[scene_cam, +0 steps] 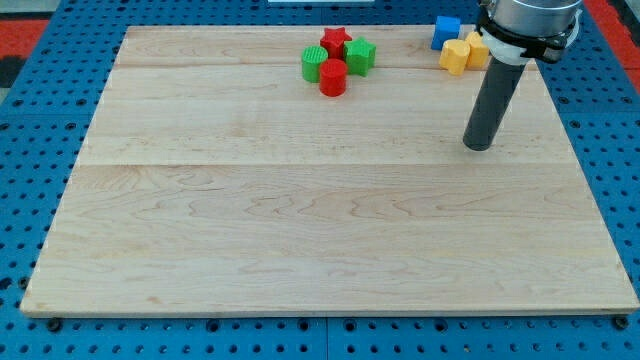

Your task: Move yellow blocks away from the blue blocks

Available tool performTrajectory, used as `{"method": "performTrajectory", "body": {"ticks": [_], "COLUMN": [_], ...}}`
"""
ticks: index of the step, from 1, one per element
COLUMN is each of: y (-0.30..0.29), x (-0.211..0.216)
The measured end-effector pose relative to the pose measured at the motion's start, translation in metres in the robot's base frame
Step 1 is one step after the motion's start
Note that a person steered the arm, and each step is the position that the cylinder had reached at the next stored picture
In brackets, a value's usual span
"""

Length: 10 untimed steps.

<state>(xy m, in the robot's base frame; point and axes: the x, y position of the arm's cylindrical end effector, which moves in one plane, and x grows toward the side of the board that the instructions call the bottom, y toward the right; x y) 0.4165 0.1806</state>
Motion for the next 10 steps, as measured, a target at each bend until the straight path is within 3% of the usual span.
{"method": "performTrajectory", "body": {"ticks": [3, 4, 5, 6, 7, 8, 10], "y": [-0.003, 0.078, 0.143, 0.144, 0.122, 0.045, 0.013], "x": [0.0, -0.039, -0.115, -0.192, -0.223, -0.207, -0.195]}}
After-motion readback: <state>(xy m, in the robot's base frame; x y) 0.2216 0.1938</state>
